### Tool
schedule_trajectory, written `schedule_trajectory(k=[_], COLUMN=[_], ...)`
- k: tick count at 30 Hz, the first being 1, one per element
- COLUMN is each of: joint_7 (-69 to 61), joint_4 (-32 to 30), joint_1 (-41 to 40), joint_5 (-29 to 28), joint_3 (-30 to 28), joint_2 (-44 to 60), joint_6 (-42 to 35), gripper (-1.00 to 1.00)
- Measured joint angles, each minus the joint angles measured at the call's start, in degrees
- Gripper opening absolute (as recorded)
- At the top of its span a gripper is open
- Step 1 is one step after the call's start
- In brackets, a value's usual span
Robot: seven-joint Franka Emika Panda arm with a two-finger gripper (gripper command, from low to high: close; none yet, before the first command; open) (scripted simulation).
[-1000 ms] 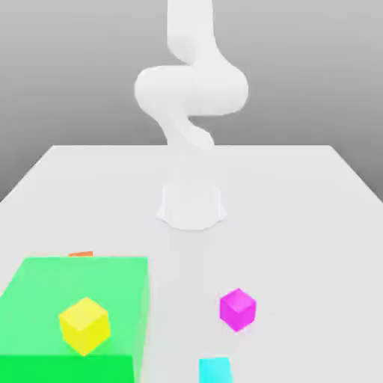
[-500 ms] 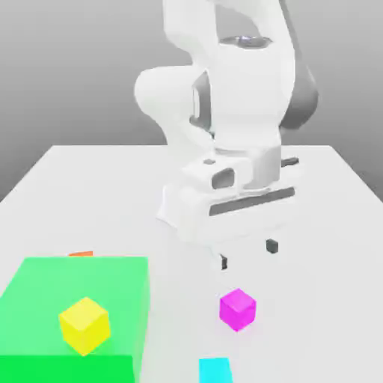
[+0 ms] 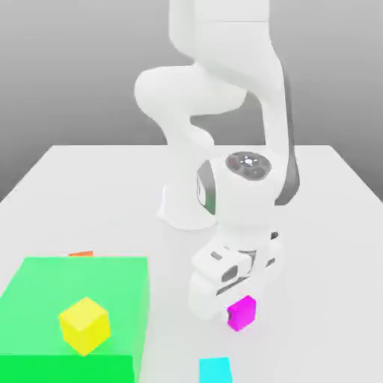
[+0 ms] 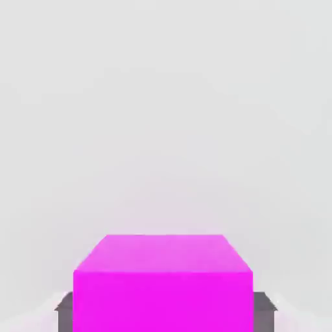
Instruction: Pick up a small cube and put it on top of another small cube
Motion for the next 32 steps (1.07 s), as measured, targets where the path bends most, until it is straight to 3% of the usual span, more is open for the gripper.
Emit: schedule_trajectory(k=[3,9,23,26,27,32], joint_7=[0.1,0.1,14.1,14.3,14.1,14.1], joint_4=[-0.3,-2.1,25.2,25.6,25.2,25.2], joint_1=[0.0,-0.5,-19.5,-20.4,-20.5,-20.5], joint_5=[-0.2,0.1,1.0,2.1,2.5,2.5], joint_3=[0.0,0.1,-9.6,-9.3,-9.2,-9.2], joint_2=[-1.5,-12.9,-15.7,-11.8,-10.0,-10.0], joint_6=[-1.2,-10.8,-40.9,-37.4,-35.3,-35.3], gripper=[-1.00,-1.00,-1.00,-1.00,1.00,1.00])
